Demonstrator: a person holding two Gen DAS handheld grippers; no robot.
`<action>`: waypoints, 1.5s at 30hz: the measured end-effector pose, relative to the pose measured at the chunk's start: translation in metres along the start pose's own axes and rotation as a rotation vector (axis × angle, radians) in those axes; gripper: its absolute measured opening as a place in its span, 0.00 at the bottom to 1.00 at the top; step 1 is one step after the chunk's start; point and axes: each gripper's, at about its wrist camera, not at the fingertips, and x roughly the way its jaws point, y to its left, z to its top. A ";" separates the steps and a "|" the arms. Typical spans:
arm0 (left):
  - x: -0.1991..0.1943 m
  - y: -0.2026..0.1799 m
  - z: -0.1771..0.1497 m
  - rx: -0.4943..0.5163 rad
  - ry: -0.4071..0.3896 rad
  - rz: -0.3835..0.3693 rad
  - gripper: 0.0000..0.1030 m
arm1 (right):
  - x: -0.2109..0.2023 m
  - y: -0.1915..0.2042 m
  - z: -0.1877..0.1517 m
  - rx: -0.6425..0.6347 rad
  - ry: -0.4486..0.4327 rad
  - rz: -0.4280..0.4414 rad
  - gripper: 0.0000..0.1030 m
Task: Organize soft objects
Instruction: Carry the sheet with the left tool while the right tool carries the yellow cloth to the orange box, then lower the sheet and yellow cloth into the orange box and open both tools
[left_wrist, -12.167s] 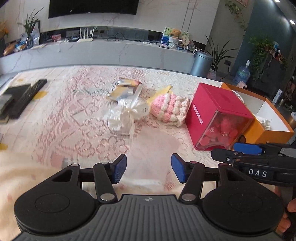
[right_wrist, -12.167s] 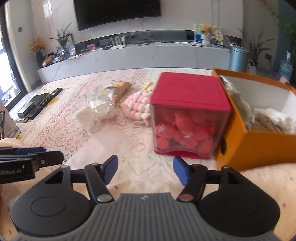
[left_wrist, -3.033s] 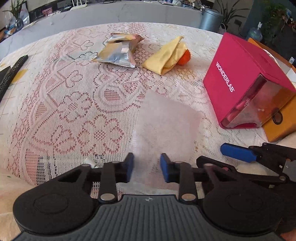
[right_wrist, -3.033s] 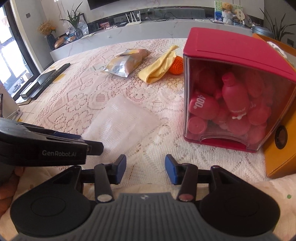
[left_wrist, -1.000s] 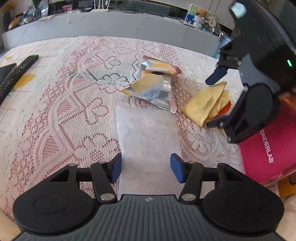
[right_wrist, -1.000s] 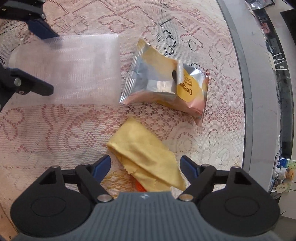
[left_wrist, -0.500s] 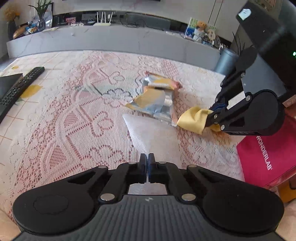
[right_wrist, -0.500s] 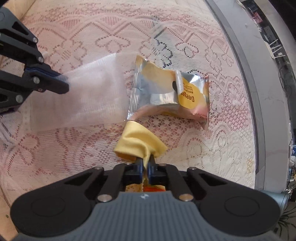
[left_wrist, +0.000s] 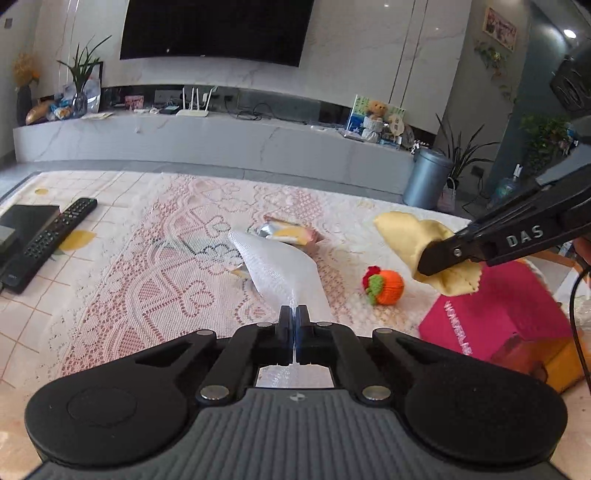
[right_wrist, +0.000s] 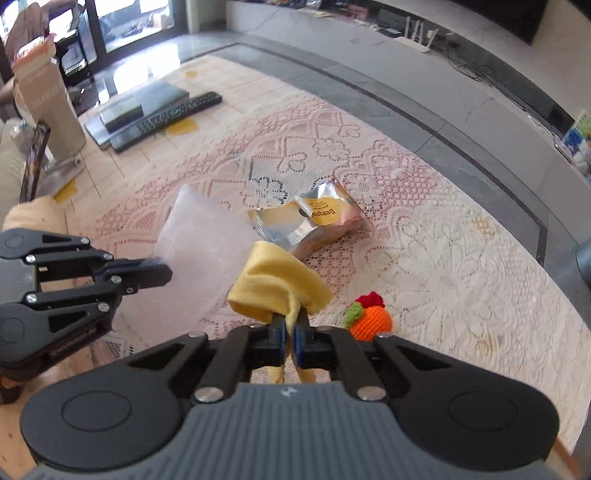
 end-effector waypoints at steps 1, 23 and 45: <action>-0.005 -0.004 0.001 -0.002 -0.005 -0.010 0.01 | -0.011 -0.002 -0.006 0.040 -0.023 0.004 0.02; -0.038 -0.192 0.056 0.120 -0.012 -0.475 0.01 | -0.209 -0.129 -0.213 0.577 -0.249 -0.211 0.02; 0.115 -0.295 0.041 0.226 0.263 -0.395 0.01 | -0.108 -0.252 -0.237 0.855 -0.172 -0.146 0.03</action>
